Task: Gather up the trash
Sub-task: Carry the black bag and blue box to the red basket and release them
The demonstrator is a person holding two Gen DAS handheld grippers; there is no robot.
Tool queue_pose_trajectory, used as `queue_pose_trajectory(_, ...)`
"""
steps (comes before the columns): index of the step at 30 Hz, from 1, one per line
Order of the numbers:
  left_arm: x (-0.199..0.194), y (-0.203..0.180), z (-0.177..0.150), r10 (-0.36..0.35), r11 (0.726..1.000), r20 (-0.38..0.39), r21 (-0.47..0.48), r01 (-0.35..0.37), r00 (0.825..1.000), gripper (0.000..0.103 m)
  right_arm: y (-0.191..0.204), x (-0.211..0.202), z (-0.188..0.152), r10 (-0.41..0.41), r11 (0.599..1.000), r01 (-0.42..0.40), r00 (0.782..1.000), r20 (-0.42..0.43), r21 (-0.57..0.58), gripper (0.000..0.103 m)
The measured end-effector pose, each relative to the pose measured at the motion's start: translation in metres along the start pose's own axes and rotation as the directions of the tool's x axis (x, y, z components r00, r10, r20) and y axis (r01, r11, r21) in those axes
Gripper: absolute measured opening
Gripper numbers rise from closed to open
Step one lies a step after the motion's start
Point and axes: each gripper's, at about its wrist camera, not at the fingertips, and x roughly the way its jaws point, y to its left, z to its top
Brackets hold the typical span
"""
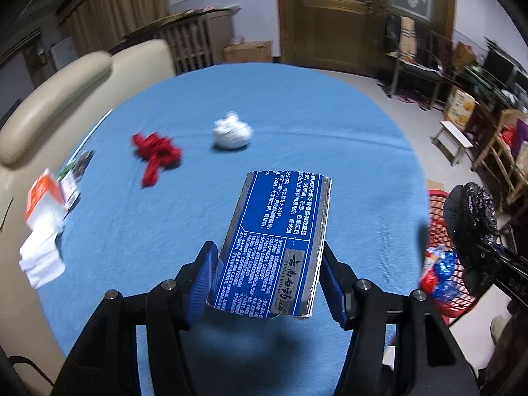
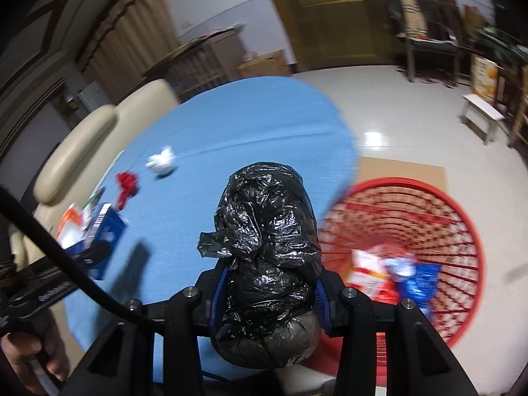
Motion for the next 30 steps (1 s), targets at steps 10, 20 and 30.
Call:
queue_pose_trajectory(10,-0.006,-0.081,0.020,-0.083,0.985,0.023,0.155,0.079,0.996,0.062,-0.095,-0.009,-0.002,-0.158,0.980,0.158,0.987,-0.007,0.123,0.047)
queue_pose_trajectory(20,0.000,-0.153,0.024,-0.154,0.948,-0.014,0.282,0.151,0.988,0.062,-0.138,0.006,-0.005,-0.186,0.962,0.199,0.979,-0.084,0.189,0.085)
queue_pose_trajectory(30,0.012,-0.207,0.026,-0.246,0.892,-0.087,0.370,0.260,0.965,0.062,-0.167,-0.036,0.006,-0.174,0.937,0.154,0.984,0.035,0.314,0.085)
